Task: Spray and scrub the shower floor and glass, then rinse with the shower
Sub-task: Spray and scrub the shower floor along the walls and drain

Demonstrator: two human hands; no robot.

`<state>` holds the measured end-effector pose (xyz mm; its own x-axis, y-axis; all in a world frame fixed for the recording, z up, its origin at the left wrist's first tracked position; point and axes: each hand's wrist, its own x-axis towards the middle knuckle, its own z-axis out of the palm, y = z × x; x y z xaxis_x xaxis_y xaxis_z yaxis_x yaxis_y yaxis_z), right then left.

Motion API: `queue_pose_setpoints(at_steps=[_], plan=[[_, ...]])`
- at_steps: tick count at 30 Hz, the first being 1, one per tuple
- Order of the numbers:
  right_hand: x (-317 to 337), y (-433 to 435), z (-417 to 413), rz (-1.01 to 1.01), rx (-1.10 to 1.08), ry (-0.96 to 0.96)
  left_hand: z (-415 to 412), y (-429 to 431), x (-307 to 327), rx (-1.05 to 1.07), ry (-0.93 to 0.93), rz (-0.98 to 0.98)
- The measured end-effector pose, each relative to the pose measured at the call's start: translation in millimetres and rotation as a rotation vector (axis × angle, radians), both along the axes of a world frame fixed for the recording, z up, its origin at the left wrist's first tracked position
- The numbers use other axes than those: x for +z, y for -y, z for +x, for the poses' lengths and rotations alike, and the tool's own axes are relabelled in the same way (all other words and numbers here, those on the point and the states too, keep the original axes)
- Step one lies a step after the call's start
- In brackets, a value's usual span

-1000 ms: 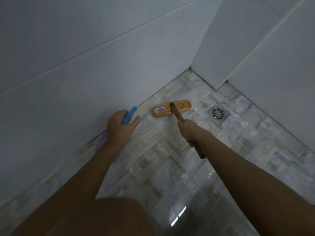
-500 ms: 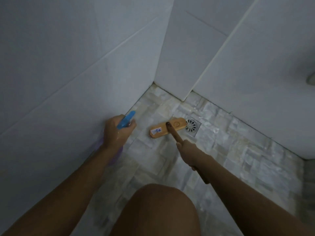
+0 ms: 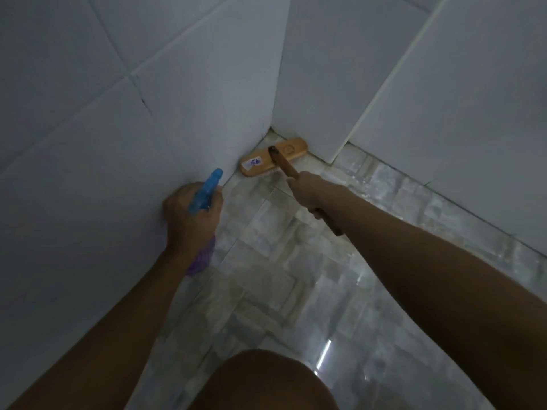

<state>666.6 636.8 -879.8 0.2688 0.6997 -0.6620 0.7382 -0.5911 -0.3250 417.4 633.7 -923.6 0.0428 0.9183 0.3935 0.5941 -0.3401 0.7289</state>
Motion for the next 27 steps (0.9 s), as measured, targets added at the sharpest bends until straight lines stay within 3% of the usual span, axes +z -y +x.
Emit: queue_pose_setpoints(at_steps=[9, 18, 27], plan=[[0, 113, 32, -0.098, 0.133, 0.033, 4, -2, 2, 0.019, 0.07, -0.057], [6, 6, -26, 0.009, 0.176, 0.04, 4, -2, 6, -0.014, 0.03, -0.064], [-6, 102, 35, -0.086, 0.128, 0.0, -3, -1, 0, 0.023, 0.084, -0.079]])
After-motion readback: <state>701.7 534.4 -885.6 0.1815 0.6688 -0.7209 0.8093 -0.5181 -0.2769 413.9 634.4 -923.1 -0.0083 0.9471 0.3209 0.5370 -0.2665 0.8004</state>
